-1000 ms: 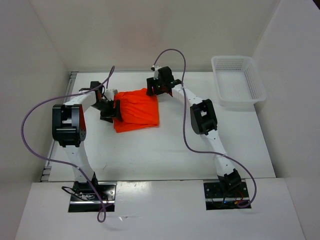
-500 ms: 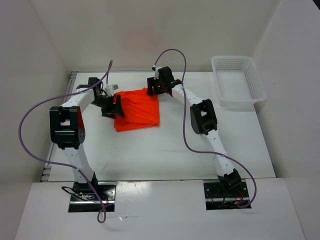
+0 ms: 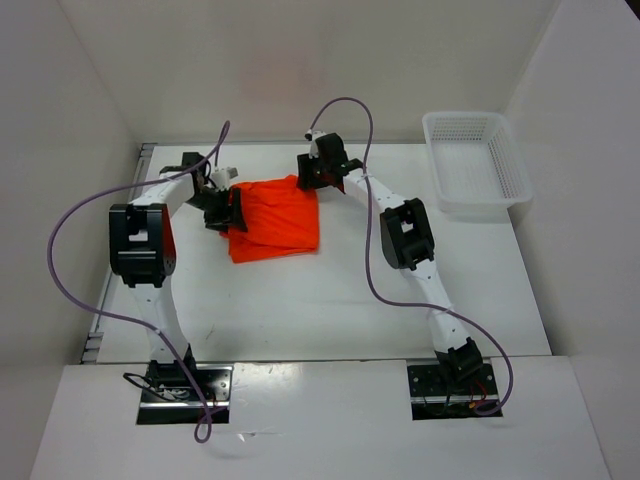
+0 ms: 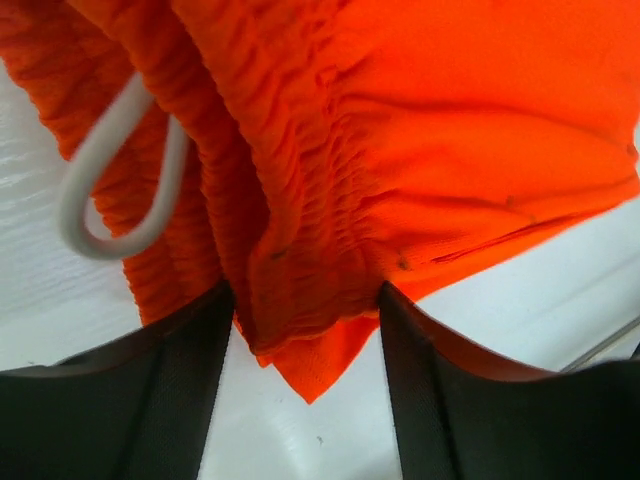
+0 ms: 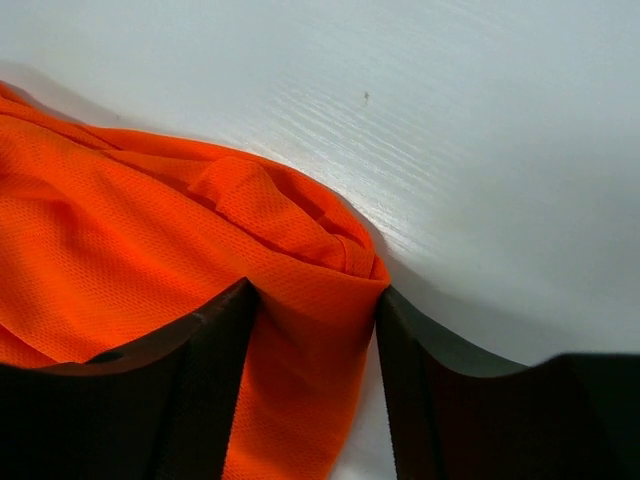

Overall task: Fold and stack the shorts
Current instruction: Fold the shorts

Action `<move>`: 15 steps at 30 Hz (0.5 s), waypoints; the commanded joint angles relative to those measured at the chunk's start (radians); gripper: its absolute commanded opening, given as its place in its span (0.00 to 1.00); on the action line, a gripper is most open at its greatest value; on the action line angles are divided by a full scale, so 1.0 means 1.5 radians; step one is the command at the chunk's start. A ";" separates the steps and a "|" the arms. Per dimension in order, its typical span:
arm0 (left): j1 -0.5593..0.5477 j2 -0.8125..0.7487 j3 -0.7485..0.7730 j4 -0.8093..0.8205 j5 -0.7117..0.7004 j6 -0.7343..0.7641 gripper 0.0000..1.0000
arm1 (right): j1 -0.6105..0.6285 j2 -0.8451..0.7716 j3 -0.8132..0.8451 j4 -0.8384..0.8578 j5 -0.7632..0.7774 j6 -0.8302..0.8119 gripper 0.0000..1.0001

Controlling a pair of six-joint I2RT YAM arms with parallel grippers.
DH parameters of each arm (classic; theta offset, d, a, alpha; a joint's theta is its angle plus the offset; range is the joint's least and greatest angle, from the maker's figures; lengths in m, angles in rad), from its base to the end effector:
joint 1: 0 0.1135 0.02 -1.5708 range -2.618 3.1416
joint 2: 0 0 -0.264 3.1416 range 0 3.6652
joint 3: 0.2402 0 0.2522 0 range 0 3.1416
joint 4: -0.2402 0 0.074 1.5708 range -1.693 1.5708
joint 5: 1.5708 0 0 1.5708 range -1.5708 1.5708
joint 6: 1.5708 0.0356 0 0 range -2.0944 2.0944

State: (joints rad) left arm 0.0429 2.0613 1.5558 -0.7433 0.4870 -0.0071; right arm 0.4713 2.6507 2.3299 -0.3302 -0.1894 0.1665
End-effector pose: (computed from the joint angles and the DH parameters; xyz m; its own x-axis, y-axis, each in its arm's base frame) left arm 0.4214 0.0014 0.1802 -0.9485 -0.0470 -0.3133 0.1033 0.8890 -0.4462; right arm 0.5234 0.2743 0.1516 -0.6285 -0.1376 -0.7656 -0.4819 0.8415 0.2443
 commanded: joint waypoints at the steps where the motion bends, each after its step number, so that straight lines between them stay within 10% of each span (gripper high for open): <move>1: -0.019 0.002 0.031 0.034 -0.009 0.005 0.59 | 0.010 -0.008 0.012 0.025 0.033 0.009 0.54; 7: -0.019 -0.013 0.017 0.018 -0.009 0.005 0.06 | 0.016 -0.008 0.012 0.025 0.078 0.037 0.30; 15: -0.004 -0.084 -0.009 -0.126 0.001 0.005 0.00 | 0.022 -0.014 0.051 0.019 0.179 0.085 0.17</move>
State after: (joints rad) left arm 0.0280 1.9976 1.5467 -0.8001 0.4698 -0.0048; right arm 0.4896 2.6507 2.3333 -0.3305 -0.0227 0.2611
